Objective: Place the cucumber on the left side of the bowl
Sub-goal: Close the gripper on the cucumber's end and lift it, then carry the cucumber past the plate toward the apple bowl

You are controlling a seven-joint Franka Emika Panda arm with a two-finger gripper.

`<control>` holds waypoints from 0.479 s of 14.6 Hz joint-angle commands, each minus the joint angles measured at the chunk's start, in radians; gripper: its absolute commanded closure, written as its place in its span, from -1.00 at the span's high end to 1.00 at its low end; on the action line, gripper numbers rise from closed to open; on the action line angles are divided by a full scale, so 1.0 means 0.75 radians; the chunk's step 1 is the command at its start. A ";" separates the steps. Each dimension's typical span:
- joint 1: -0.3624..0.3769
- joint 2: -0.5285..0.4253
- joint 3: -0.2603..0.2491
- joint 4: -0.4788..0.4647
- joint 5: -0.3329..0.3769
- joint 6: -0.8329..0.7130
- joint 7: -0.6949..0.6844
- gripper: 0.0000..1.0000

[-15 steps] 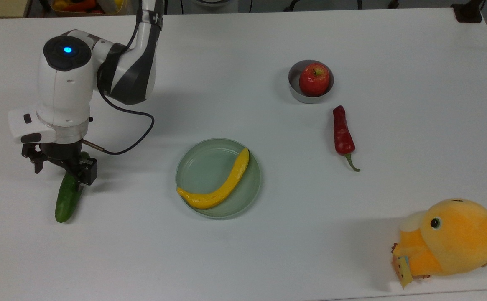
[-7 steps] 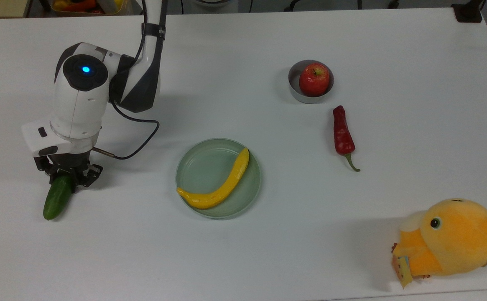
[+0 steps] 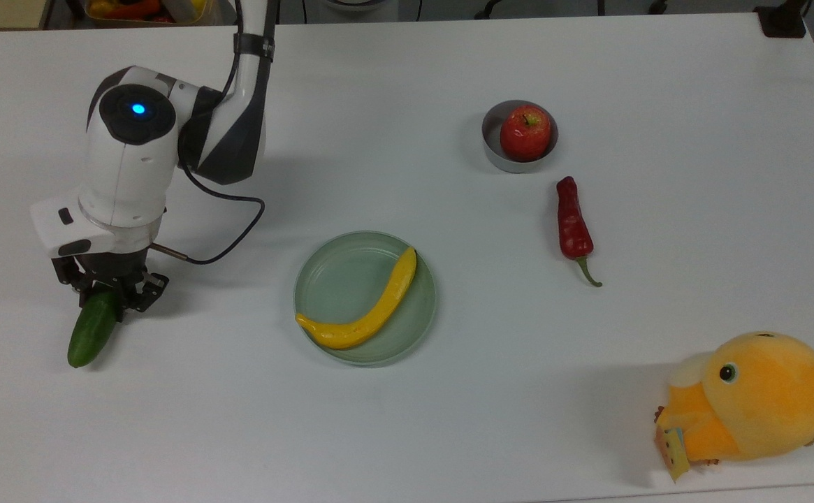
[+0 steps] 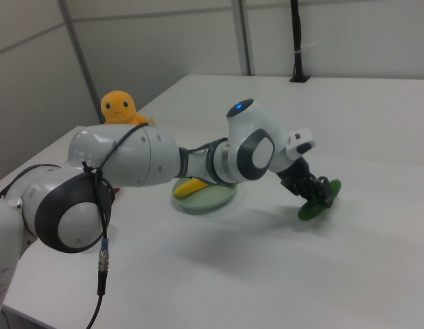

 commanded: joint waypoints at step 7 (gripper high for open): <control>0.013 -0.513 0.194 -0.472 0.317 -0.034 0.061 -0.78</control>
